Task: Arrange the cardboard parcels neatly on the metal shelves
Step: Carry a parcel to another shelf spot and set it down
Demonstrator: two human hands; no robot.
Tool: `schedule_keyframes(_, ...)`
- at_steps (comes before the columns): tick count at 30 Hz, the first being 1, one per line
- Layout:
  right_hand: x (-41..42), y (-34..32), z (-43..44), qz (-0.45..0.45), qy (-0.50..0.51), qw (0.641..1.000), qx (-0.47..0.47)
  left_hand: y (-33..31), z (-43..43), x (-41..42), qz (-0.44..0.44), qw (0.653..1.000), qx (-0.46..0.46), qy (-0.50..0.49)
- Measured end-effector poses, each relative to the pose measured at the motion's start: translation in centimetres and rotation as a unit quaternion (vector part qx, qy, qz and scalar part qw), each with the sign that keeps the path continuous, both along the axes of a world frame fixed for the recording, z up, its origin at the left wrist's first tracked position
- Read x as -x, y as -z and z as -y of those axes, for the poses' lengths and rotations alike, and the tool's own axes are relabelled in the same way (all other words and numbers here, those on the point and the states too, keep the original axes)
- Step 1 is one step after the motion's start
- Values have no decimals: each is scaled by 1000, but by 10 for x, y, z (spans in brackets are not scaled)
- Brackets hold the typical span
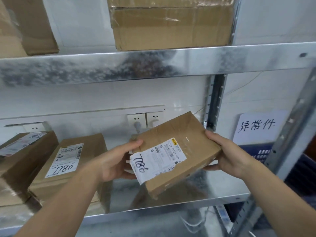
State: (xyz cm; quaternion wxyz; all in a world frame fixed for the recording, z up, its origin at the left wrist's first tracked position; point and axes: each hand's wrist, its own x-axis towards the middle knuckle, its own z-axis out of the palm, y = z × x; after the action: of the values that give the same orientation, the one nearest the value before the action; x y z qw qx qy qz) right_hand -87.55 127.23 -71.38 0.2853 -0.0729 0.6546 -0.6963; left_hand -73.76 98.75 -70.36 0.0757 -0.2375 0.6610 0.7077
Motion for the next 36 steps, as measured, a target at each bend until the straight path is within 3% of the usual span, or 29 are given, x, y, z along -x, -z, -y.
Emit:
schedule_keyframes(5, 3, -13, -18, 18, 20, 999, -19, -8, 4, 13, 13, 997, 32, 63)
schedule_keyframes(12, 18, -46, -4, 17, -6, 998, -57, -24, -3, 21, 19, 994, 8, 108)
schedule_keyframes(15, 25, -47, 9, 31, 32, 998, -41, -20, -10, 17, 3, 996, 1, 91)
schedule_keyframes(20, 16, -12, 32, 34, 147, 984, 91, 8, -13, 15, -33, 997, -70, -1)
schedule_keyframes(26, -34, 8, 69, 84, 79, 987, 117, 23, -39, 18, -57, 992, -57, -99)
schedule_keyframes(31, -33, 12, 75, 68, 92, 986, 125, 23, -58, 22, -99, 971, -89, -200)
schedule_keyframes(36, -34, 21, 67, 99, 95, 984, 116, 28, -68, 19, -98, 975, -79, -185)
